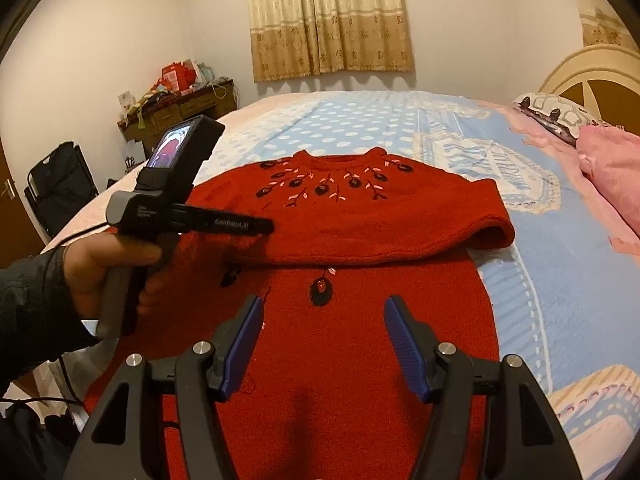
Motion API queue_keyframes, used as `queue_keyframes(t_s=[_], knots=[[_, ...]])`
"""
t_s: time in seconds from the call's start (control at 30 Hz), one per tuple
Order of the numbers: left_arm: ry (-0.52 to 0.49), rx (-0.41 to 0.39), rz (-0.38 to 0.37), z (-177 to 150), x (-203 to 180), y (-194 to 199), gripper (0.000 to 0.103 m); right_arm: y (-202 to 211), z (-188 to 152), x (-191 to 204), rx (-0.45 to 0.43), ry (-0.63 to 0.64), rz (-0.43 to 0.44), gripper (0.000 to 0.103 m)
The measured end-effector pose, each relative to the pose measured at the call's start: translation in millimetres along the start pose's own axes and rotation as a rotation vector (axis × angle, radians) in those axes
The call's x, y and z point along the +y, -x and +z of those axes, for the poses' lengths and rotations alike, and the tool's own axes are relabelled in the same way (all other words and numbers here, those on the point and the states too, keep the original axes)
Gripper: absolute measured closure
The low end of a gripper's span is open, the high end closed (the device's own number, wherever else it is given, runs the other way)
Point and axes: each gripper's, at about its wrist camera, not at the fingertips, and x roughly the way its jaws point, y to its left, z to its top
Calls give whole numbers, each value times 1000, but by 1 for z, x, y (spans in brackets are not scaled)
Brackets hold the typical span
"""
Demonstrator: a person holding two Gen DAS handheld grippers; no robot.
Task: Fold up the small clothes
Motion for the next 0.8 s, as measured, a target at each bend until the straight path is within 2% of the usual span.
queue_keyframes(t_s=[0.03,0.07,0.13,0.2,0.3,0.53,0.67,0.8], knots=[[9,-14,-17,0,0,3,59,0,-1,-1,-5,-3,0,39],[5,-5,-36,2,0,3,79,1,-2,-1,-8,-3,-2,39],[6,-11,-51,5,1,10,95,0,-3,-2,-9,-4,-7,39],[-21,-35,-55,9,2,21,95,-1,-4,-6,-9,-22,-9,39],[-7,-64,-71,16,12,40,95,-2,-4,-10,-4,-44,-8,39],[18,-149,-39,38,44,81,95,-3,-7,-8,-5,-34,2,39],[46,-164,-9,41,69,90,95,-6,-10,-6,3,-27,5,39],[73,-138,31,39,89,78,95,-9,-12,-6,14,-28,4,39]])
